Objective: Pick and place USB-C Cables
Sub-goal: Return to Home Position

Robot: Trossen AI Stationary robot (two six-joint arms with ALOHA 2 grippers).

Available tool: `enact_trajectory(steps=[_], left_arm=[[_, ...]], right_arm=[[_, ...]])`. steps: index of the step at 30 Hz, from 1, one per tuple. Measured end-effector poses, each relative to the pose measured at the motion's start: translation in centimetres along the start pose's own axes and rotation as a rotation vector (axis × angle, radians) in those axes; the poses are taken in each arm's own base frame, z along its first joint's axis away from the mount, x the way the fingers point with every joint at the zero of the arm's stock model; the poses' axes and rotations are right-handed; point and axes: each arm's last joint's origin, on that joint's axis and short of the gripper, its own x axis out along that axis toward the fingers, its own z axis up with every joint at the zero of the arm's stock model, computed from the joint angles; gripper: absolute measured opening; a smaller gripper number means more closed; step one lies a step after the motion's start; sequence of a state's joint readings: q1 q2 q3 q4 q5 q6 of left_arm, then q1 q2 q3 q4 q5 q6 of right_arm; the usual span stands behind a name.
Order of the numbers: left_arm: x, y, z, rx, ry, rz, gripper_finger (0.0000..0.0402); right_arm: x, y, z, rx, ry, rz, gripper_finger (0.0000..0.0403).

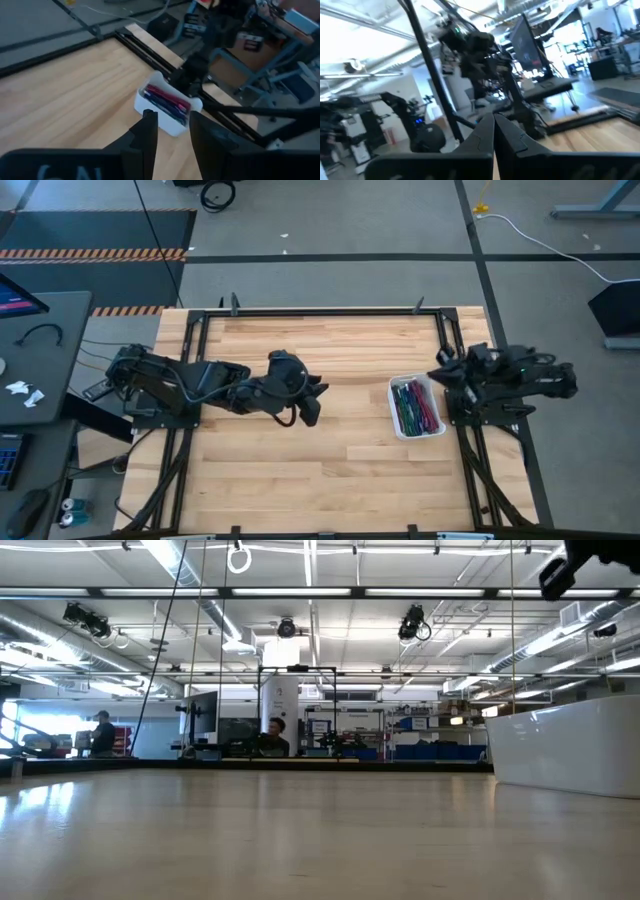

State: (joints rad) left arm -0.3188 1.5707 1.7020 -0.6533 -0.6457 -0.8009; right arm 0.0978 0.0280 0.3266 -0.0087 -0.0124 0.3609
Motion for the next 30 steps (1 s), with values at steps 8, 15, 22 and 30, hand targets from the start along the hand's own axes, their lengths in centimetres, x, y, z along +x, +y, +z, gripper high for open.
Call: enact_trajectory(steps=[8, 15, 22, 30], left_arm=[[-0.2, -0.2, -0.4, 0.043, 0.047, -0.030, 0.0117], [-1.3, 0.8, -1.8, 0.158, 0.094, 0.084, 0.0116], [-3.2, 4.8, -3.5, 0.123, 0.056, -0.002, 0.0116], [-3.5, 14.0, -8.2, -0.010, -0.138, -0.260, 0.0116]], right_arm=[[0.5, -1.7, -4.2, -0.025, -0.054, 0.016, 0.0003], [0.5, -2.6, -6.4, 0.007, -0.102, 0.028, 0.0002], [0.5, -3.0, -6.6, -0.024, -0.087, -0.013, 0.0009], [0.5, -3.0, -6.6, -0.066, -0.089, -0.018, 0.0018]])
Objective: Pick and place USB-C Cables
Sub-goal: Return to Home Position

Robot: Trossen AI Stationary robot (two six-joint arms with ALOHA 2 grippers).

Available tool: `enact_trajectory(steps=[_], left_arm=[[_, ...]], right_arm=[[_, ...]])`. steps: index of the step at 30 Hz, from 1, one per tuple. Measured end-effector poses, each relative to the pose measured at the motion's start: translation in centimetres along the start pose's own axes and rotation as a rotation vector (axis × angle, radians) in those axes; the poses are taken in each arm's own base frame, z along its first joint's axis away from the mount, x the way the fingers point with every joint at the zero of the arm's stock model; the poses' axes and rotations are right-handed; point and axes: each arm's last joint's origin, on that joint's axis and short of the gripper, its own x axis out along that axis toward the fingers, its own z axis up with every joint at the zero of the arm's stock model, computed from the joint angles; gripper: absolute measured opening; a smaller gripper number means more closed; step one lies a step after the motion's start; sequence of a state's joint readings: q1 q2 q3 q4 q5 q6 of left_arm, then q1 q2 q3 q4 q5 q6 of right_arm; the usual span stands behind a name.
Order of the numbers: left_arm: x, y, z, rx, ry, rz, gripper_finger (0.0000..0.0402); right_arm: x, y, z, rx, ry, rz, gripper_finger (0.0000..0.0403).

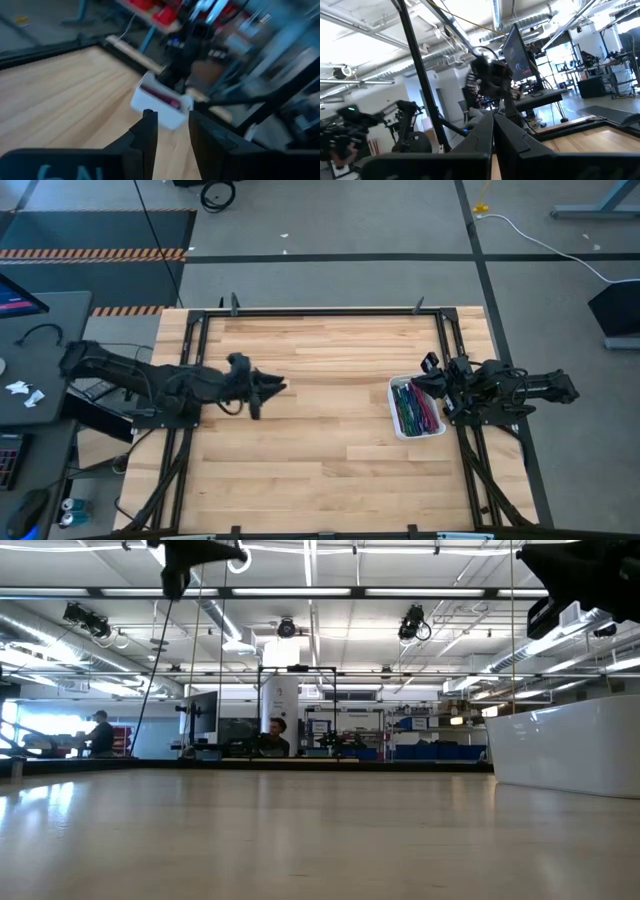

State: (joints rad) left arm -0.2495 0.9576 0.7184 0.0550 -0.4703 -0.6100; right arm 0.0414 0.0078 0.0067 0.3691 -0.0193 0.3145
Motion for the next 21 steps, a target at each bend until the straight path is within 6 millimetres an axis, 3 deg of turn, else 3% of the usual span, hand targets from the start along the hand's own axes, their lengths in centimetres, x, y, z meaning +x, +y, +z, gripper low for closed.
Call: enact_trajectory(steps=[6, 10, 15, 21], left_arm=[[-2.4, 6.1, -3.1, -0.038, -0.140, -0.146, 0.0116], [-4.2, 8.7, -4.9, -0.020, -0.211, -0.211, 0.0116], [-5.7, 10.4, -6.6, 0.047, -0.283, -0.272, 0.0116], [-5.9, 11.4, -8.0, 0.051, -0.266, -0.253, 0.0118]], right_arm=[[0.0, 0.0, 0.0, 0.003, -0.003, 0.001, 0.0019], [0.0, 0.0, 0.0, 0.003, -0.003, 0.001, 0.0020], [0.0, 0.0, 0.0, 0.004, -0.002, 0.001, 0.0020], [0.0, 0.0, 0.0, 0.004, -0.002, 0.001, 0.0020]])
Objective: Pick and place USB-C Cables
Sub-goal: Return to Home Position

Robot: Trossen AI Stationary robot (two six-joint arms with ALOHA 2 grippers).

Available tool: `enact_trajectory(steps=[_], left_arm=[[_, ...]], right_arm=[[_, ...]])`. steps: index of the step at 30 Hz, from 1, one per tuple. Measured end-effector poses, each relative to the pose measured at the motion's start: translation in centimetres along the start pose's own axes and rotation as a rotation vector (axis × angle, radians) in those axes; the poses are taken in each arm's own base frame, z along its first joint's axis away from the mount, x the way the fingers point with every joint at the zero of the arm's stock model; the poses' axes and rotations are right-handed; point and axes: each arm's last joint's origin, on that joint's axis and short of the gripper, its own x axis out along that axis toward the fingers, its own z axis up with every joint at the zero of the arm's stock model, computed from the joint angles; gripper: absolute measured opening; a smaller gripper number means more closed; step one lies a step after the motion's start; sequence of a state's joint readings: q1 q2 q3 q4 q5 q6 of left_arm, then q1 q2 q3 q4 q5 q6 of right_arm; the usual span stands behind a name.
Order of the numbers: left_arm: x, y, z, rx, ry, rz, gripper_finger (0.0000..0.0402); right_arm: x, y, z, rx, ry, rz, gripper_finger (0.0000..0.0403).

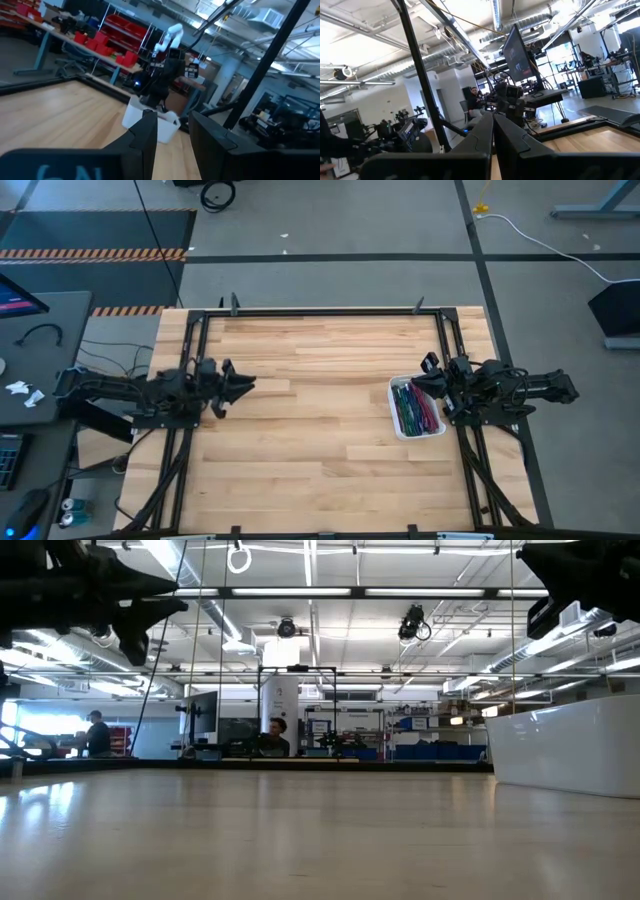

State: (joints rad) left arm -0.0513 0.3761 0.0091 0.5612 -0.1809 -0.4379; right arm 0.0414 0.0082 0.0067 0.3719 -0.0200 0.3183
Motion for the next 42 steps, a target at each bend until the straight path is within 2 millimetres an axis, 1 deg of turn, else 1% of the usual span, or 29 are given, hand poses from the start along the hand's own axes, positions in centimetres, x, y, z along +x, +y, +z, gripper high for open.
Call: enact_trajectory(steps=[5, 7, 12, 18, 24, 28, 32, 42], left_arm=[[0.0, 0.2, -0.5, 0.009, 0.045, 0.021, 0.0117], [0.0, 0.2, -0.5, 0.007, 0.043, 0.025, 0.0117], [-0.2, 0.5, -0.4, -0.007, 0.008, 0.112, 0.0117], [-1.4, 0.6, -0.1, -0.003, 0.012, 0.113, 0.0117], [-2.4, 0.5, 0.2, -0.011, -0.002, 0.045, 0.0117], [-2.4, 0.5, 0.1, -0.005, 0.013, 0.054, 0.0117], [-2.4, 1.0, -0.6, 0.015, 0.081, 0.104, 0.0117], [-2.4, 1.2, -0.6, 0.007, 0.082, 0.119, 0.0117]], right_arm=[[0.0, 0.0, 0.0, 0.000, 0.000, 0.000, 0.0020], [0.0, 0.0, 0.0, 0.000, 0.000, 0.000, 0.0020], [0.0, 0.0, 0.0, 0.000, 0.000, 0.000, 0.0020], [0.0, 0.0, 0.0, 0.000, 0.000, 0.000, 0.0020], [0.0, 0.0, 0.0, 0.000, 0.000, 0.000, 0.0020], [0.0, 0.0, 0.0, 0.000, 0.000, 0.000, 0.0020], [0.0, 0.0, 0.0, 0.000, 0.000, 0.000, 0.0020], [0.0, 0.0, 0.0, 0.000, 0.000, 0.001, 0.0020]])
